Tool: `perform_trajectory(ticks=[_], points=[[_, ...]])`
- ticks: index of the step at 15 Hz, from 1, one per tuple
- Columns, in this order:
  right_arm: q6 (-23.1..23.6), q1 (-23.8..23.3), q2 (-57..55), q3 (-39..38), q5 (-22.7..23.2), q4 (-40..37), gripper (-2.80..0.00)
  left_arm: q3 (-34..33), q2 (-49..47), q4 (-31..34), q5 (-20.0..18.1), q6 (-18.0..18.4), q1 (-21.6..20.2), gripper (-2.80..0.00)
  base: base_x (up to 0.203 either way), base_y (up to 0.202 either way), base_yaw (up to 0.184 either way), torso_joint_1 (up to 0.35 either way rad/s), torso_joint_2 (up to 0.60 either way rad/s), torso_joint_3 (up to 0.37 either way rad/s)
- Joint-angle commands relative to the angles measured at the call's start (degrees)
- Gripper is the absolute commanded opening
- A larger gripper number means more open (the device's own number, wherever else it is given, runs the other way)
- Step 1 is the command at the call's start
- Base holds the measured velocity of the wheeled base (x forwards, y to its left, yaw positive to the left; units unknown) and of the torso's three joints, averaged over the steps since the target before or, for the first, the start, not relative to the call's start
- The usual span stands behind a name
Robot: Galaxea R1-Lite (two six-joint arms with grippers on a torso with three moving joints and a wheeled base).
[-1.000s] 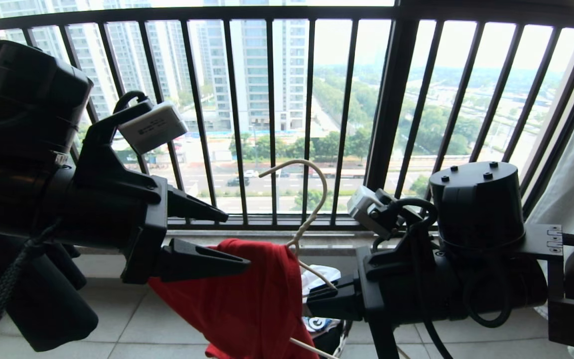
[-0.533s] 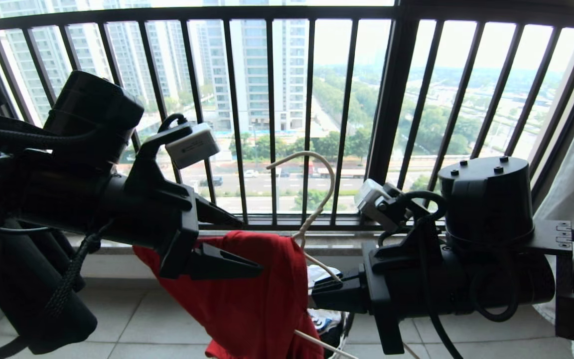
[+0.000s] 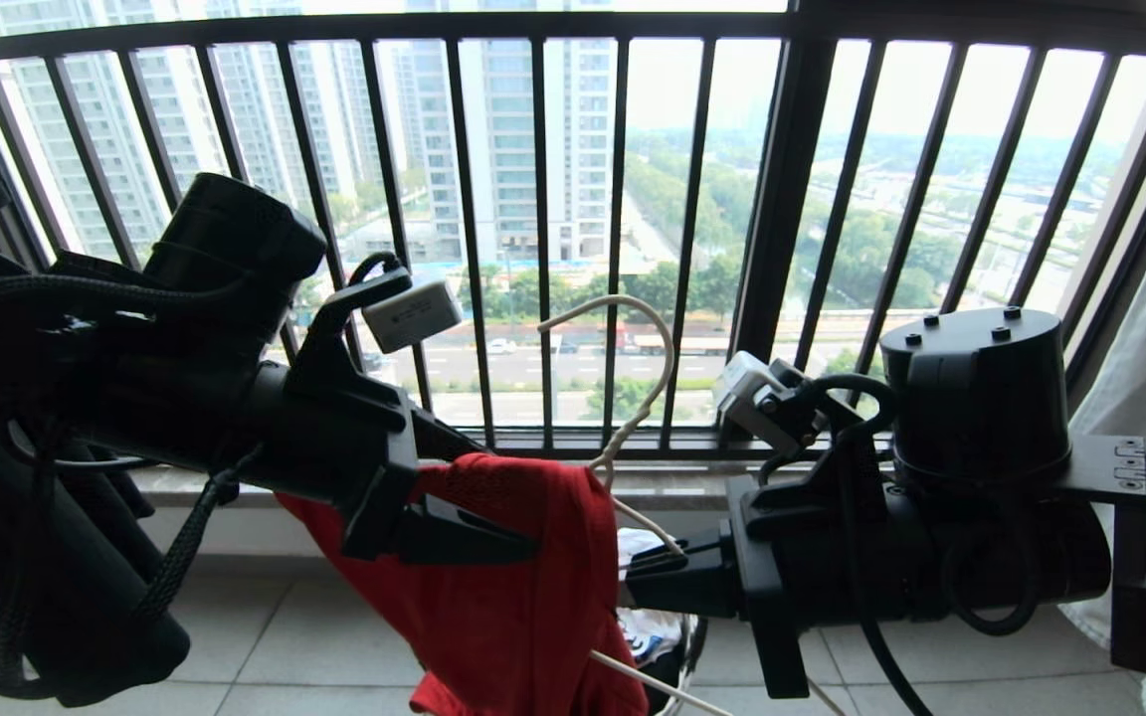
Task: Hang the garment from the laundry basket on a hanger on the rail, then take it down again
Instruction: Hang the clothes on the clothes rack
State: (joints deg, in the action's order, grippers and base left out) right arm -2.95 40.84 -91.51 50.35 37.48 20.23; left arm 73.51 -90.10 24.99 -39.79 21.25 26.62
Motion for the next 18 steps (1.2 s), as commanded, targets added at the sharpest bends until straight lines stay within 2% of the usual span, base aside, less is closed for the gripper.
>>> perform_trajectory(ticks=[1, 7, 9, 10, 18], points=[[-0.04, -0.06, 0.11, 0.01, 0.22, 0.16, -2.80, -0.09, -0.17, 0.15, -0.20, 0.11, 0.09, 0.00, 0.000, 0.000, 0.000, 0.000, 0.00, 0.000], [-0.13, -0.50, 0.28, 0.19, 0.13, 0.25, -2.80, -0.25, -0.61, 0.15, -0.29, 0.33, 0.27, 0.00, 0.000, 0.000, 0.000, 0.000, 0.00, 0.000], [-0.13, -0.94, 0.37, 0.36, 0.13, 0.25, -2.80, -0.54, -0.53, 0.31, -0.29, 2.29, 0.26, 0.00, 0.000, 0.000, 0.000, 0.000, 0.00, 0.000], [-0.06, -1.34, 0.37, 0.37, 0.13, 0.30, -2.80, -0.47, -0.52, 0.32, -0.29, 2.39, 0.25, -2.80, 0.000, 0.000, 0.000, 0.000, 0.00, 0.000], [0.31, -3.22, -1.03, 2.40, 0.31, 0.34, -2.80, -1.09, 0.80, 0.23, -0.50, 2.49, 0.18, -2.80, 0.000, 0.000, 0.000, 0.000, 0.00, 0.000]])
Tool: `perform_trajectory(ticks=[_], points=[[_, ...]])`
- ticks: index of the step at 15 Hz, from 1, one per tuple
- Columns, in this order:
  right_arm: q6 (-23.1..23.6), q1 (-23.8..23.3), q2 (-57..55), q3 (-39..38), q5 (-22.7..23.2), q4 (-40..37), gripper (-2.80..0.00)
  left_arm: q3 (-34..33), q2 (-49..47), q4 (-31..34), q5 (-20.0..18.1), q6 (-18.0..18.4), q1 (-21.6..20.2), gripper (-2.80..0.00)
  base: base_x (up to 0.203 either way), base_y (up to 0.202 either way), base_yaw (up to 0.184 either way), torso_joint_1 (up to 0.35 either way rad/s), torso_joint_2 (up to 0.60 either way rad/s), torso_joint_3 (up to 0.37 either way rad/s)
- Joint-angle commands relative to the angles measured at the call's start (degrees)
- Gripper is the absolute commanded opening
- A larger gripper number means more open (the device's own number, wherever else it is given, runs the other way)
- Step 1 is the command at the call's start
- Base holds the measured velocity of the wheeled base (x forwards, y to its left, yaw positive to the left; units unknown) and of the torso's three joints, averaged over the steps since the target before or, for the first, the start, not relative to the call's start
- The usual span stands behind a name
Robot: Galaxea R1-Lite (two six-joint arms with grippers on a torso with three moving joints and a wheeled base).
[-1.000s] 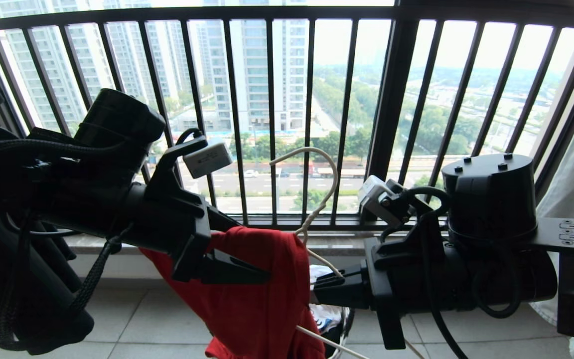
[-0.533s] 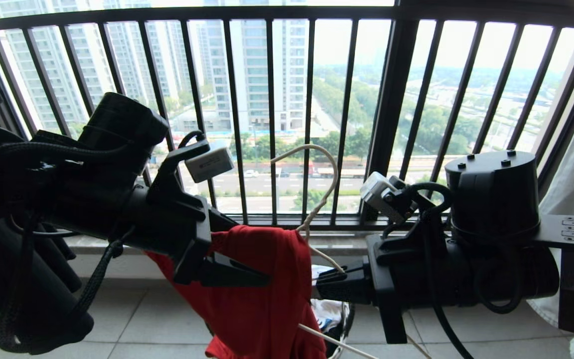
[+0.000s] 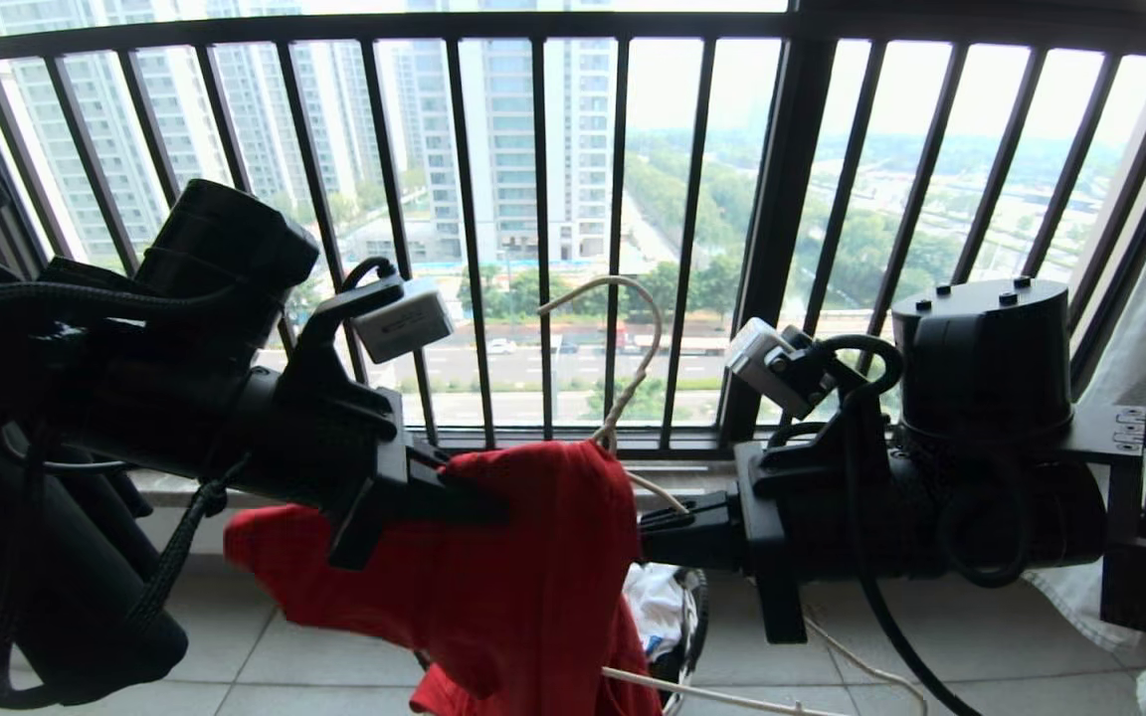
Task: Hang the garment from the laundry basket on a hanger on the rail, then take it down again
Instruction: Hang the clothes on the clothes rack
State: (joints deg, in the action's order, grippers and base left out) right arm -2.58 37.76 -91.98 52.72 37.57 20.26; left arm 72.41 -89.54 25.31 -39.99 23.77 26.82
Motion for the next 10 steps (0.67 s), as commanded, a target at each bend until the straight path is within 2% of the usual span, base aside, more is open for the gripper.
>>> perform_trajectory(ticks=[1, 8, 9, 10], points=[[-0.06, -0.35, -0.48, 0.10, 0.22, 0.31, -2.80, -0.02, 0.07, -0.08, -1.10, -0.04, 0.02, -2.80, 0.000, 0.000, 0.000, 0.000, 0.00, 0.000], [0.03, -1.39, -0.84, 0.01, 0.13, 0.40, -2.80, -1.40, 0.24, -0.26, -2.01, -0.13, -0.09, -2.80, 0.000, 0.000, 0.000, 0.000, 0.00, 0.000], [0.03, -1.46, -0.92, -0.03, 0.05, 0.40, 0.00, -1.40, 0.46, -0.26, -1.94, -0.17, -0.10, -2.80, 0.000, 0.000, 0.000, 0.000, 0.00, 0.000], [0.20, -1.54, -0.92, 0.01, 0.05, 0.40, 0.00, -1.40, 0.85, -0.26, -1.94, -0.21, -0.10, -2.80, 0.000, 0.000, 0.000, 0.000, 0.00, 0.000]])
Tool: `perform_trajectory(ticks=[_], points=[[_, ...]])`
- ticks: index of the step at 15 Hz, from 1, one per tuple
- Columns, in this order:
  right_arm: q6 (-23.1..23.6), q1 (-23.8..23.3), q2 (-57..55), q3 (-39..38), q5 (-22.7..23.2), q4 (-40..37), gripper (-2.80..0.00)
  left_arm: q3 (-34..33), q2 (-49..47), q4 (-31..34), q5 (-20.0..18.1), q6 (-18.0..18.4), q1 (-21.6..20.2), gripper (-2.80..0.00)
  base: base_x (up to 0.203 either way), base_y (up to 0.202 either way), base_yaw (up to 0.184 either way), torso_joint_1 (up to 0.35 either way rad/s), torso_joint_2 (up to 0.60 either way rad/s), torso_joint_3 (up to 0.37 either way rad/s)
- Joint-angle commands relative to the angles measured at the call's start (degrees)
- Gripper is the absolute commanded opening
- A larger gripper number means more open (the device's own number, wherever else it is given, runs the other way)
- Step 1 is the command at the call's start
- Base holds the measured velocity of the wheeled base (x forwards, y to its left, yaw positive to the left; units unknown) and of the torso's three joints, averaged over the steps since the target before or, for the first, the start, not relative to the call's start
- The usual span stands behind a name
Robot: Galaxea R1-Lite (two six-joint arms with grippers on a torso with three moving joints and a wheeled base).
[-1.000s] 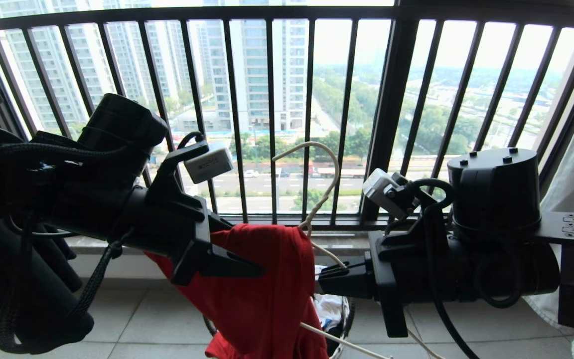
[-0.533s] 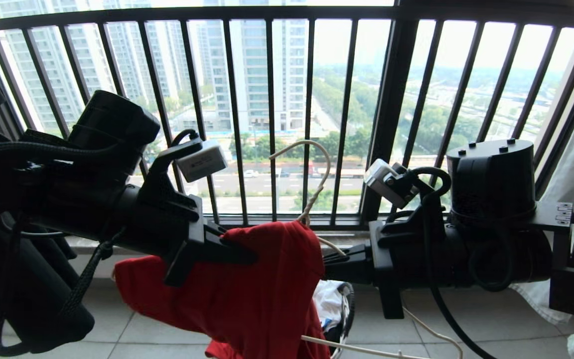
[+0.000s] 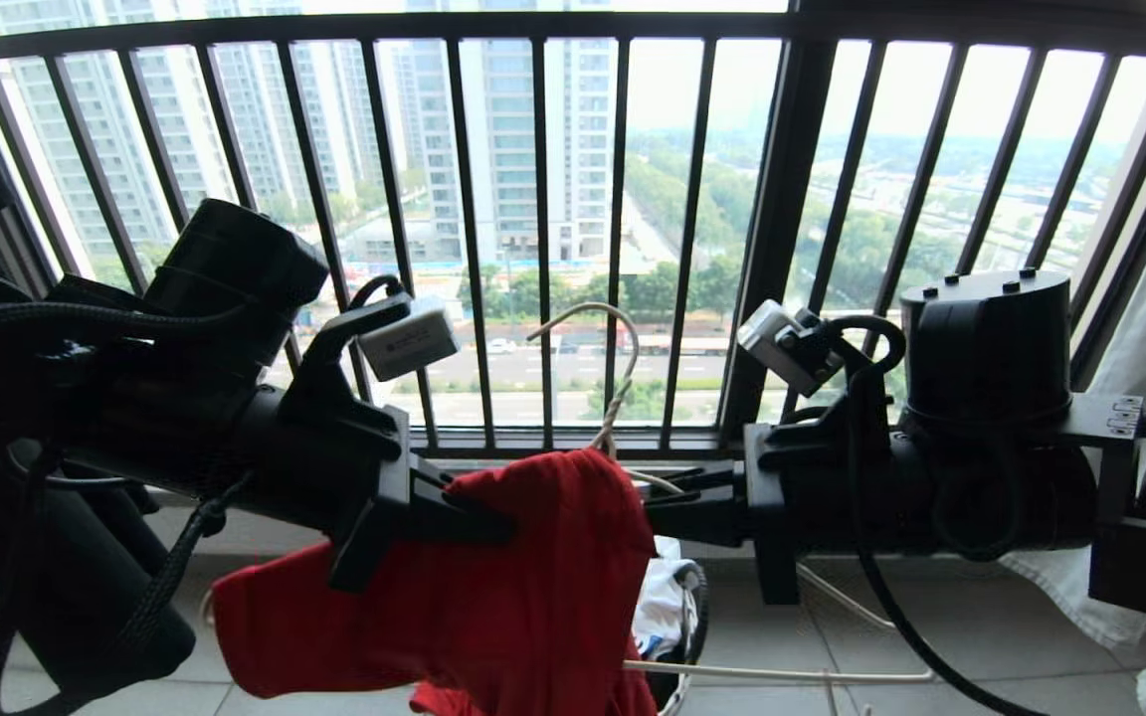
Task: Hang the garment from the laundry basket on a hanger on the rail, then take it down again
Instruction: Hang the clothes on the clothes rack
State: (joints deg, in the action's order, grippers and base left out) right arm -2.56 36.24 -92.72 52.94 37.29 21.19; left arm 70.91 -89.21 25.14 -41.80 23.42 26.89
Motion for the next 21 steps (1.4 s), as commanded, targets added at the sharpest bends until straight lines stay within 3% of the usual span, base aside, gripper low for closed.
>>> perform_trajectory(ticks=[1, 10, 14, 16, 17, 21], points=[[0.36, -0.04, -0.10, -0.21, 0.24, -0.54, 0.00, 0.02, 0.87, -0.09, -0.12, 0.12, -0.22, -2.80, 0.000, 0.000, 0.000, 0.000, 0.00, 0.000], [4.67, -6.15, 1.34, 0.57, -3.04, -0.93, 0.00, 0.45, 3.27, -0.75, 0.32, -0.50, -1.87, -2.80, 0.000, 0.000, 0.000, 0.000, 0.00, 0.000], [4.67, -10.24, 3.97, 1.31, -3.10, -1.16, 0.00, 0.46, 3.61, -4.92, 0.40, -6.03, -2.10, -2.80, 0.000, 0.000, 0.000, 0.000, 0.00, 0.000], [4.64, -12.97, 4.73, 2.67, -3.11, -2.22, 0.00, 0.54, 3.96, -5.19, 0.49, -6.71, -2.11, -2.80, 0.000, 0.000, 0.000, 0.000, 0.00, 0.000], [4.66, -13.90, 5.19, 3.34, -3.10, -3.63, -2.80, 0.54, 4.29, -5.13, 0.49, -6.72, -2.11, -2.80, 0.000, 0.000, 0.000, 0.000, 0.00, 0.000], [4.58, -14.18, 6.54, 4.14, -3.36, -5.87, -2.80, 0.63, 4.78, -5.19, 0.49, -6.81, -2.48, -2.80, 0.000, 0.000, 0.000, 0.000, 0.00, 0.000]])
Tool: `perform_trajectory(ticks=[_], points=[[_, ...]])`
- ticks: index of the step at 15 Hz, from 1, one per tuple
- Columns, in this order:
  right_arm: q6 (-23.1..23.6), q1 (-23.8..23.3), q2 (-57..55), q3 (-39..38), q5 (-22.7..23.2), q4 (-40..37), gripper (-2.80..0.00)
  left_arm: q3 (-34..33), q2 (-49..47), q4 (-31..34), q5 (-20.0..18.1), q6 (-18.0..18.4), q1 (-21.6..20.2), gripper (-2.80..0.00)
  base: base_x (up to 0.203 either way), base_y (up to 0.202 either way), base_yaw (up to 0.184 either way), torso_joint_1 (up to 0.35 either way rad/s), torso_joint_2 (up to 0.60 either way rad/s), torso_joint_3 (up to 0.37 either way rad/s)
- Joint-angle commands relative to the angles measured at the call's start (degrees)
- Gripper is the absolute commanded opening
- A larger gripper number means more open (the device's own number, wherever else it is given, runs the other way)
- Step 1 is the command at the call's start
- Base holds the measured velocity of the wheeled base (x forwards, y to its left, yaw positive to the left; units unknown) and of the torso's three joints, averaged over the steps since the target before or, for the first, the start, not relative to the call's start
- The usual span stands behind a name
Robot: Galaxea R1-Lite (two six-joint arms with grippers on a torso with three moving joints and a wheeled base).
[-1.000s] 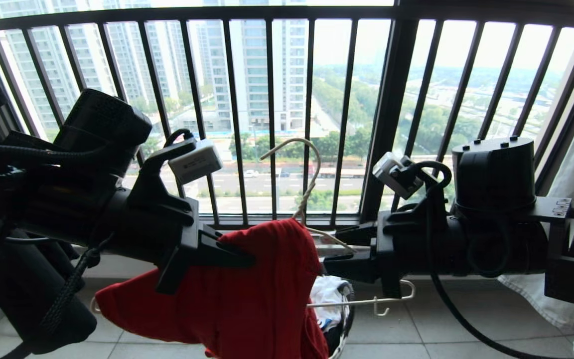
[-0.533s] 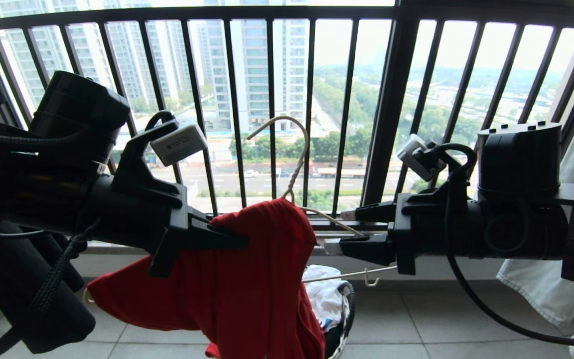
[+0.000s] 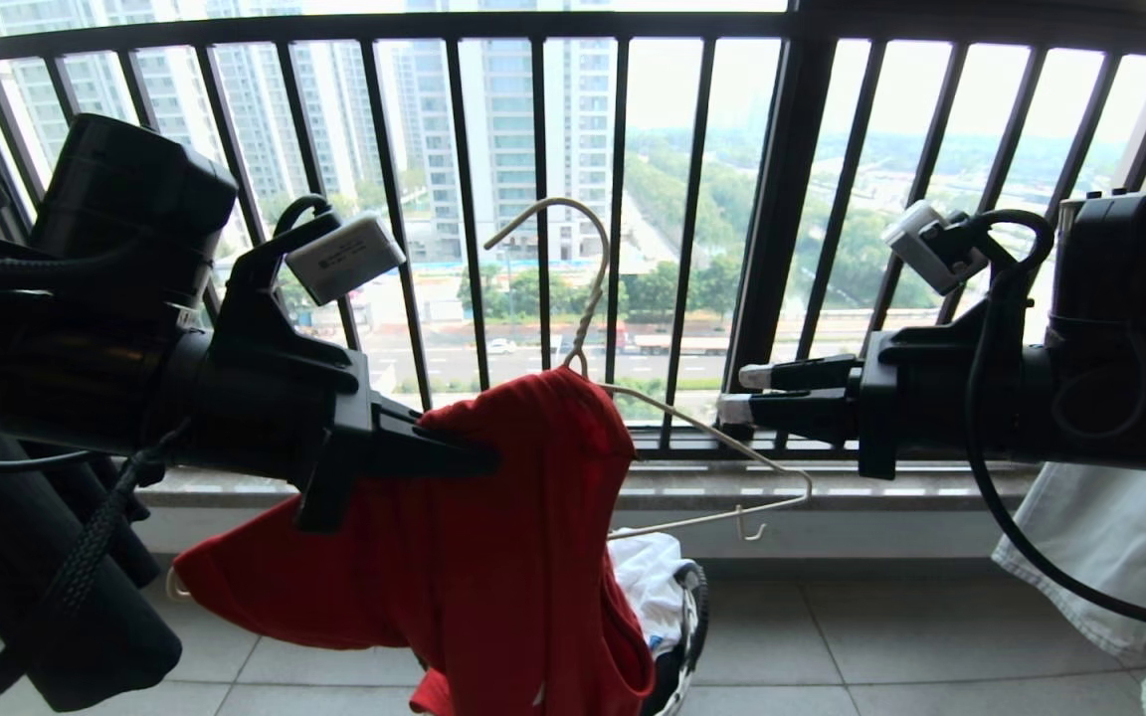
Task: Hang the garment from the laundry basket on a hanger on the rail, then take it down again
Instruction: Hang the clothes on the clothes rack
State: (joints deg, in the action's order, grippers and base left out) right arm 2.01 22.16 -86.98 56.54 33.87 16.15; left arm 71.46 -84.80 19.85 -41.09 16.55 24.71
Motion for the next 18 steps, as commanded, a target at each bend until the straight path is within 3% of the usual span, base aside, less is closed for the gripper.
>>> perform_trajectory(ticks=[1, 3, 6, 10, 13, 14, 18], points=[[0.01, -0.10, 1.66, 1.52, -0.62, -4.04, -2.80, 0.08, 0.76, 0.10, -0.21, 0.06, -0.71, -2.80, 0.000, 0.000, 0.000, 0.000, 0.00, 0.000], [0.01, 0.45, 3.43, 4.16, -1.24, -14.04, -2.80, 0.65, 1.24, 0.02, -0.21, -0.08, -1.64, -2.80, 0.000, 0.000, 0.000, 0.000, 0.00, 0.000], [-0.10, 7.15, 3.35, 7.83, -2.65, -25.88, -2.80, 2.28, 2.10, -0.12, -0.22, -2.93, -3.59, -2.80, 0.000, 0.000, 0.000, 0.000, 0.00, 0.000], [-1.68, 14.78, -3.43, 8.65, -7.81, -28.10, -2.80, 2.37, 2.71, -4.25, -0.27, -7.11, -5.27, -2.80, 0.000, 0.000, 0.000, 0.000, 0.00, 0.000], [-3.81, 16.72, -7.22, 8.56, -8.89, -27.44, -2.80, 2.45, 2.71, -4.81, -0.22, -7.50, -5.64, -2.80, 0.000, 0.000, 0.000, 0.000, 0.00, 0.000], [-3.97, 16.87, -8.76, 8.36, -8.91, -26.24, 0.00, 2.45, 2.77, -4.82, -0.21, -7.50, -5.64, -2.80, 0.000, 0.000, 0.000, 0.000, 0.00, 0.000], [-7.23, 16.76, -13.86, 7.87, -10.74, -20.12, 0.00, 2.37, 3.15, -4.82, -0.21, -7.50, -6.08, -2.80, 0.000, 0.000, 0.000, 0.000, 0.00, 0.000]])
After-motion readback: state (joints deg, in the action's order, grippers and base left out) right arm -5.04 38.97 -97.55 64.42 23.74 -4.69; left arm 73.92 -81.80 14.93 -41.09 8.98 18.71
